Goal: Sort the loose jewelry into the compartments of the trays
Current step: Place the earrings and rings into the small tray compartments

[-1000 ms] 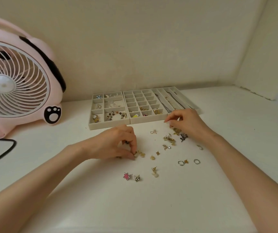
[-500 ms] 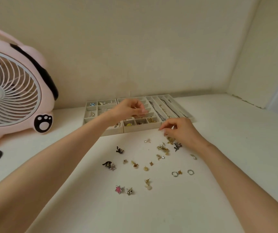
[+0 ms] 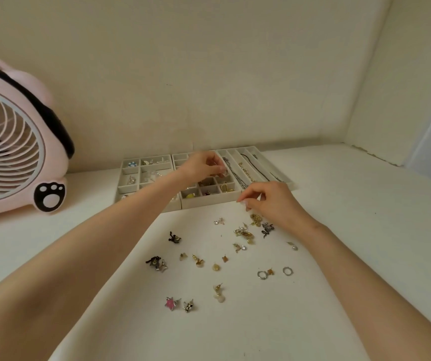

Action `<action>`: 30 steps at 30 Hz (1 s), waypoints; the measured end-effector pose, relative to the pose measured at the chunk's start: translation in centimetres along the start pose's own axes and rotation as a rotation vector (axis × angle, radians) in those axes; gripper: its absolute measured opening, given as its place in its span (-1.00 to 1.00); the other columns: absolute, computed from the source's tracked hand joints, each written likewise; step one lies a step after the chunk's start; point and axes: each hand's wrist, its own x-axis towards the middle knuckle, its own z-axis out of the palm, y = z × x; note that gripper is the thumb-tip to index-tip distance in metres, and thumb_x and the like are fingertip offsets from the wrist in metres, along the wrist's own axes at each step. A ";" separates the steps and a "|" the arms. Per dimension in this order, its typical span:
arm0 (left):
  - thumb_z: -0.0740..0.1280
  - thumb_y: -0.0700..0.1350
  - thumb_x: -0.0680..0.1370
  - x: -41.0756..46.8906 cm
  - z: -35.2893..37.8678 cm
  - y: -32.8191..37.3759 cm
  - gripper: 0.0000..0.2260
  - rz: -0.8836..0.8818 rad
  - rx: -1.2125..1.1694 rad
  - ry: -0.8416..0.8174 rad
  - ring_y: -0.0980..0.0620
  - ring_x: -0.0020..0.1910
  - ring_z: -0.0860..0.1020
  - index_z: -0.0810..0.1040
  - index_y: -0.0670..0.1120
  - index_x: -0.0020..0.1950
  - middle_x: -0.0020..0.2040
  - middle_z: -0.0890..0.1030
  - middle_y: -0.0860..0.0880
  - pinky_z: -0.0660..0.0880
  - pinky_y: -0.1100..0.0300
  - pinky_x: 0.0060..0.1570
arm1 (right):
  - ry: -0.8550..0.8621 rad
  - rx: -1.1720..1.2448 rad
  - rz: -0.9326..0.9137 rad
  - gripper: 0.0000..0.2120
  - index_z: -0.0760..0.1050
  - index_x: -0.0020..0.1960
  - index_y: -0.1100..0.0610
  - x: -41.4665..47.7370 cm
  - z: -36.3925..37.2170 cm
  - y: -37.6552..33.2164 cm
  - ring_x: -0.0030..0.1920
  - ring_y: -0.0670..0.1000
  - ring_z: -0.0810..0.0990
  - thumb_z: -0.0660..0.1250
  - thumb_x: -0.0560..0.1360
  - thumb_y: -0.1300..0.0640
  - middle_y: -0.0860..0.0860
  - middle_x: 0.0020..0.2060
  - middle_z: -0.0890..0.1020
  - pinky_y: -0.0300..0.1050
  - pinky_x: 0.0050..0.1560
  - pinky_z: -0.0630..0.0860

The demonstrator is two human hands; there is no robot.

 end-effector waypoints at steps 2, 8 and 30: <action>0.41 -0.18 0.47 0.1 0.0 -0.2 -0.93 0.056 0.179 0.007 0.01 -0.18 0.55 0.53 -0.07 -0.17 -0.24 0.59 0.02 0.47 0.13 -0.08 | 0.004 0.004 -0.003 -0.87 0.63 -0.15 -0.04 0.0 0.0 0.0 -0.40 -0.30 0.48 0.37 0.48 0.17 -0.09 -0.26 0.67 -0.16 -0.17 0.52; 0.40 -0.11 0.48 -0.2 0.4 -0.2 -0.92 0.114 0.496 -0.009 0.04 -0.18 0.49 0.58 -0.10 -0.09 -0.07 0.61 -0.03 0.48 0.12 -0.09 | 0.023 -0.008 0.019 -0.86 0.63 -0.16 -0.05 0.0 -0.1 0.3 -0.37 -0.26 0.49 0.38 0.47 0.17 -0.11 -0.27 0.65 -0.21 -0.18 0.48; 0.45 -0.08 0.43 -17.0 -4.5 0.8 -0.91 0.173 0.348 -0.122 0.25 -0.17 0.46 0.56 -0.04 -0.14 -0.20 0.55 0.16 0.33 0.47 -0.21 | 0.005 0.026 -0.003 -0.88 0.64 -0.15 -0.05 -0.5 0.4 -0.8 -0.34 -0.36 0.46 0.40 0.46 0.16 -0.12 -0.19 0.65 -0.20 -0.14 0.44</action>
